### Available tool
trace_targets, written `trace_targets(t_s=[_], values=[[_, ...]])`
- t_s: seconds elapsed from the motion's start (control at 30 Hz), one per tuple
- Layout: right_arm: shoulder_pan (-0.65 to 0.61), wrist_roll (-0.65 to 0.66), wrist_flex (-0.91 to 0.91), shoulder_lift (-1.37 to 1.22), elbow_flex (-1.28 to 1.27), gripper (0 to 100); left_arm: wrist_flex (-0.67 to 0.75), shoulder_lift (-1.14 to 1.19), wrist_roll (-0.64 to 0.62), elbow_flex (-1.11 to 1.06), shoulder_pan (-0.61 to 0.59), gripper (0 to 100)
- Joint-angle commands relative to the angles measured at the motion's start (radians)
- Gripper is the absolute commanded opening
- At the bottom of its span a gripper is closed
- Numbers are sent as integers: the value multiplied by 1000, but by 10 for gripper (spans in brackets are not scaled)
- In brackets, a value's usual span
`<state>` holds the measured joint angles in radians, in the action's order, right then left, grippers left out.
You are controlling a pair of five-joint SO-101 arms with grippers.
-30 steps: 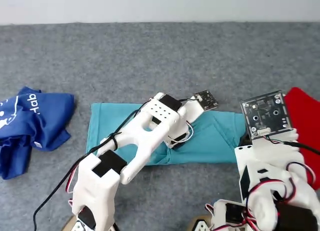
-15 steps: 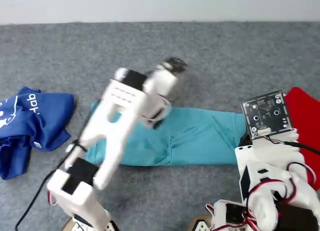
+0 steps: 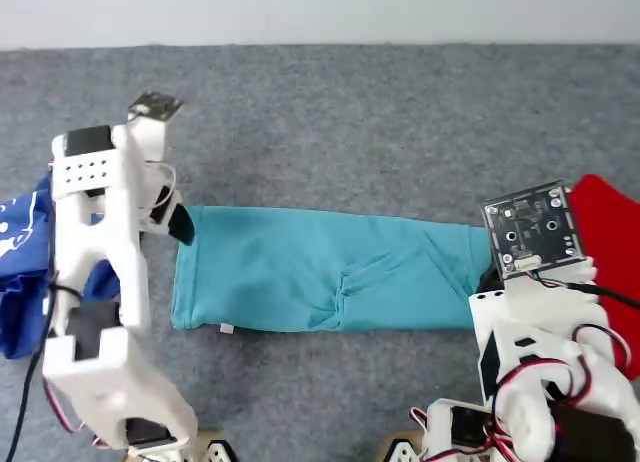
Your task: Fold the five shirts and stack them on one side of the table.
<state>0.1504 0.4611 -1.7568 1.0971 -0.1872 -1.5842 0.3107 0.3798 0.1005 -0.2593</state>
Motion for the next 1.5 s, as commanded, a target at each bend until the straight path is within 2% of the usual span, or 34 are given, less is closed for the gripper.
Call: trace_targets(t_s=[0.0, 0.23, 0.43, 0.53, 0.67, 0.83, 1.2, 1.37, 1.47], values=[[12, -6, -38, 4, -2, 10, 34, 83, 8, 33, -9, 245], [12, -2, -38, 4, -2, 10, 80, 215, -2, 36, 15, 243], [12, -3, -38, 4, -2, 10, 107, 272, -69, 39, 26, 238], [12, -5, -38, 4, -2, 10, 109, 279, -74, 38, 57, 169], [12, -5, -38, 4, -2, 10, 138, 281, -72, 15, 106, 13], [12, -5, -38, 4, -2, 10, 120, 269, -80, 13, 123, 12], [12, -5, -38, 4, 3, 10, -51, -37, -80, 12, 147, 12], [12, -5, -38, 4, 0, 10, -126, -172, -83, 12, 230, 12], [12, -6, -38, 4, 0, 10, -147, -224, -138, 12, 318, 12]])
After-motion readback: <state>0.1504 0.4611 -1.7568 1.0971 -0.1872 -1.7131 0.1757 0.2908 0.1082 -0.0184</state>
